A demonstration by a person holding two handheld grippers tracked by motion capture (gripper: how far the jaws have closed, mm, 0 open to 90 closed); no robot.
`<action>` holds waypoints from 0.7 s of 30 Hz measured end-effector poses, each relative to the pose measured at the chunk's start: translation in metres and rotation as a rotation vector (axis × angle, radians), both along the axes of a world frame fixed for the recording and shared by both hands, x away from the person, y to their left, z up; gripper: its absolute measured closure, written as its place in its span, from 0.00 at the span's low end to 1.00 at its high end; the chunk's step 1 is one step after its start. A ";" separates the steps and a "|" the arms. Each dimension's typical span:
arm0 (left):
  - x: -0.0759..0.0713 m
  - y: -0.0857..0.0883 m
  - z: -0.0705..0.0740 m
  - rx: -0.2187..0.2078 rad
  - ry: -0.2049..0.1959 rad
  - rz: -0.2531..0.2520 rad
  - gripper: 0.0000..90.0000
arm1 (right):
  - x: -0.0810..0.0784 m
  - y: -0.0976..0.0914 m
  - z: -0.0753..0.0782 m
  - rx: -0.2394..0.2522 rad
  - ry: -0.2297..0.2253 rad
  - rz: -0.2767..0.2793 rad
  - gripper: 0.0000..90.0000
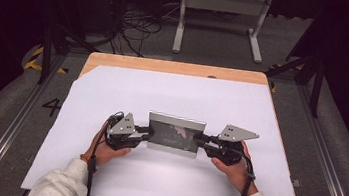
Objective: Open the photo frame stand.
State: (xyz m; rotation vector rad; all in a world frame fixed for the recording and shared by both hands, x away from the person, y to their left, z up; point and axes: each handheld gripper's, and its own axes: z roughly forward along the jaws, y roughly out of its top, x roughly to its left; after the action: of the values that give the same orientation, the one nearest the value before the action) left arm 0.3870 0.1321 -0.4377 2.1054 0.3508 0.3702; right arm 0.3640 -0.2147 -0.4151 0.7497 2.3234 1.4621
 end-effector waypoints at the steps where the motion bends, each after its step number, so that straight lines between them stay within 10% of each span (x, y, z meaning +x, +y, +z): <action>1: 0.000 0.000 0.000 0.000 0.000 0.000 0.82 | 0.000 0.000 0.000 0.000 0.000 0.000 0.84; 21: -0.004 -0.009 -0.004 0.021 -0.002 0.040 0.86 | 0.010 -0.001 -0.002 -0.005 -0.003 -0.128 0.75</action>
State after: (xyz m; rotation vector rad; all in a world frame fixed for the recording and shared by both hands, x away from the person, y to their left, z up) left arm 0.3828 0.1231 -0.4417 2.1209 0.3901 0.4014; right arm 0.3741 -0.2155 -0.4171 0.8763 2.2314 1.4003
